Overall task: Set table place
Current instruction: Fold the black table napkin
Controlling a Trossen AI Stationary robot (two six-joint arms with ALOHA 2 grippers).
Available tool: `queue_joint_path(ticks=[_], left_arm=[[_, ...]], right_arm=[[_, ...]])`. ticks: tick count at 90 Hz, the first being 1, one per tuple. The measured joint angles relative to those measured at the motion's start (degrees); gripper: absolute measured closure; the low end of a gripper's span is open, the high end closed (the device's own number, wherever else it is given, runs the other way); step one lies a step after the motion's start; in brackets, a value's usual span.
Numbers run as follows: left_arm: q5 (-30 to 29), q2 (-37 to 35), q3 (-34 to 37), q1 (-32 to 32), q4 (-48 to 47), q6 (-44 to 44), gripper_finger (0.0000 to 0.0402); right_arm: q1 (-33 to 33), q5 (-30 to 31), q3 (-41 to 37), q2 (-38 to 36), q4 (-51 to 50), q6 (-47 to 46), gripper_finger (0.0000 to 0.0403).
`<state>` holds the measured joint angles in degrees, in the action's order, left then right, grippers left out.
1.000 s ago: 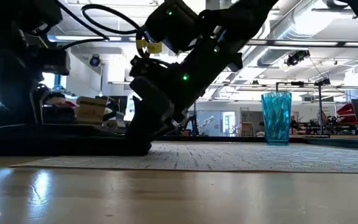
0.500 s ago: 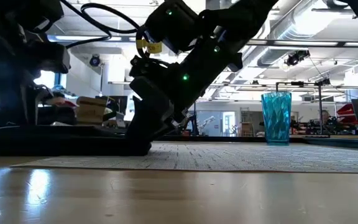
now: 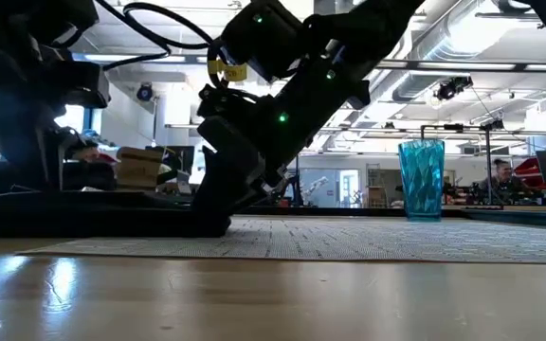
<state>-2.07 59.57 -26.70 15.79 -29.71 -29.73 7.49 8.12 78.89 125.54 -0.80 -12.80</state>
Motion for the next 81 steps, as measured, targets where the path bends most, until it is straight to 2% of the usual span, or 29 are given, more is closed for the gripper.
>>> queue_joint_path(ticks=[39,52,66,81], left_arm=[[-1.66,-0.02,-1.09,-0.02,-0.31,3.08,0.0284],[-5.73,-0.02,-1.09,-0.02,-4.76,2.87,0.0284],[-10.09,-0.02,-1.09,-0.02,-4.75,2.53,0.0284],[-9.56,-0.02,-1.09,-0.02,-4.72,2.57,0.0284]], right_arm=[[-0.01,0.00,0.00,0.00,0.04,0.01,0.0187],[0.00,0.00,0.00,0.00,0.02,0.02,0.0187],[-0.01,0.00,0.00,0.00,0.02,0.02,0.0187],[-0.01,0.00,0.00,0.00,0.02,0.04,0.0187]])
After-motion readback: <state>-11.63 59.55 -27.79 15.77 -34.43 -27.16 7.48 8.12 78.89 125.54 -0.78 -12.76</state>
